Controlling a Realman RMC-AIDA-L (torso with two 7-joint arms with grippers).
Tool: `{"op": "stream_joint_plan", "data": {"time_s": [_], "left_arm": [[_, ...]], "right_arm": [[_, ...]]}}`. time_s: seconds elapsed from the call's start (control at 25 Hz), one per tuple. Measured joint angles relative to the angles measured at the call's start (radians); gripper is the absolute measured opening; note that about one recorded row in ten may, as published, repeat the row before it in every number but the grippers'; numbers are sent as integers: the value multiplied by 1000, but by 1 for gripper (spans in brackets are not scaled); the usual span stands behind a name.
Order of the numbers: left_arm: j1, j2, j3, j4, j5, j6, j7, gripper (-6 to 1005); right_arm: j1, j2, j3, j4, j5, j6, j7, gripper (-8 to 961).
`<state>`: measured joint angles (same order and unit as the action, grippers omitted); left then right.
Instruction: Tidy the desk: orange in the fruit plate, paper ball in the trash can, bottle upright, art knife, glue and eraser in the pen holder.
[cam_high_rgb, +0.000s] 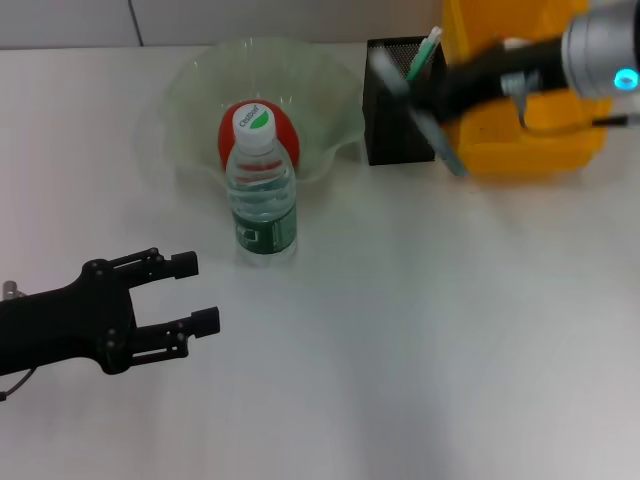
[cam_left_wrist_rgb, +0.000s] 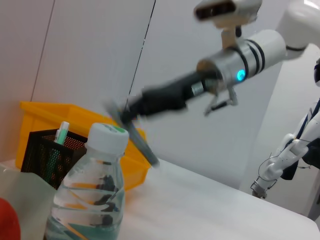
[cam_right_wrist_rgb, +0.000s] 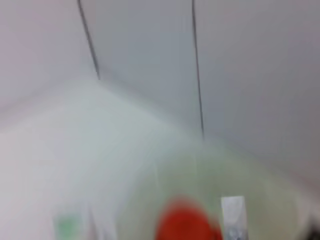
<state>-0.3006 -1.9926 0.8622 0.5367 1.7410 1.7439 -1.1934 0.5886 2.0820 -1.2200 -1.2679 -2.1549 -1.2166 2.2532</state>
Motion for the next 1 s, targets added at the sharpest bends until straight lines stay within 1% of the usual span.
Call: {"op": "stream_joint_plan", "data": {"time_s": [0.08, 0.12, 0.16, 0.2, 0.28, 0.32, 0.36, 0.44, 0.48, 0.52, 0.64, 0.88, 0.92, 0.96, 1.0], "left_arm": [[0, 0, 0, 0, 0, 0, 0, 784], [-1, -1, 0, 0, 0, 0, 0, 784], [-1, -1, 0, 0, 0, 0, 0, 784], [-2, -1, 0, 0, -1, 0, 0, 784], [-3, -2, 0, 0, -2, 0, 0, 784], [-4, -4, 0, -1, -3, 0, 0, 784], [-4, -4, 0, -1, -3, 0, 0, 784], [-5, -6, 0, 1, -4, 0, 0, 784], [-5, -7, 0, 1, -4, -1, 0, 784], [-6, -8, 0, 3, -6, -1, 0, 784], [-6, -8, 0, 5, -6, -1, 0, 784], [-13, -6, -7, 6, -7, -6, 0, 784], [-17, -7, -11, 6, -7, -6, 0, 784], [-17, -7, -11, 6, -7, -6, 0, 784], [-18, -8, -13, 6, -7, -6, 0, 784]], "right_arm": [[-31, 1, -2, 46, 180, 105, -118, 133], [-41, 2, -18, 146, 409, 234, -290, 133], [-41, 2, -18, 146, 409, 234, -290, 133], [-35, 3, -31, 216, 532, 295, -393, 133], [-6, 4, -52, 345, 755, 373, -592, 133], [40, 5, -63, 485, 989, 407, -796, 133], [40, 5, -63, 485, 989, 407, -796, 132], [95, 6, -65, 632, 1215, 407, -1005, 132], [115, 7, -65, 690, 1291, 402, -1077, 132], [145, 6, -65, 777, 1422, 393, -1195, 132], [151, 5, -65, 799, 1466, 391, -1232, 131], [140, 9, -60, 827, 1460, 383, -1286, 130], [142, 10, -61, 861, 1497, 370, -1341, 130], [142, 10, -61, 861, 1497, 370, -1341, 130], [145, 10, -63, 889, 1541, 348, -1388, 129]]}}
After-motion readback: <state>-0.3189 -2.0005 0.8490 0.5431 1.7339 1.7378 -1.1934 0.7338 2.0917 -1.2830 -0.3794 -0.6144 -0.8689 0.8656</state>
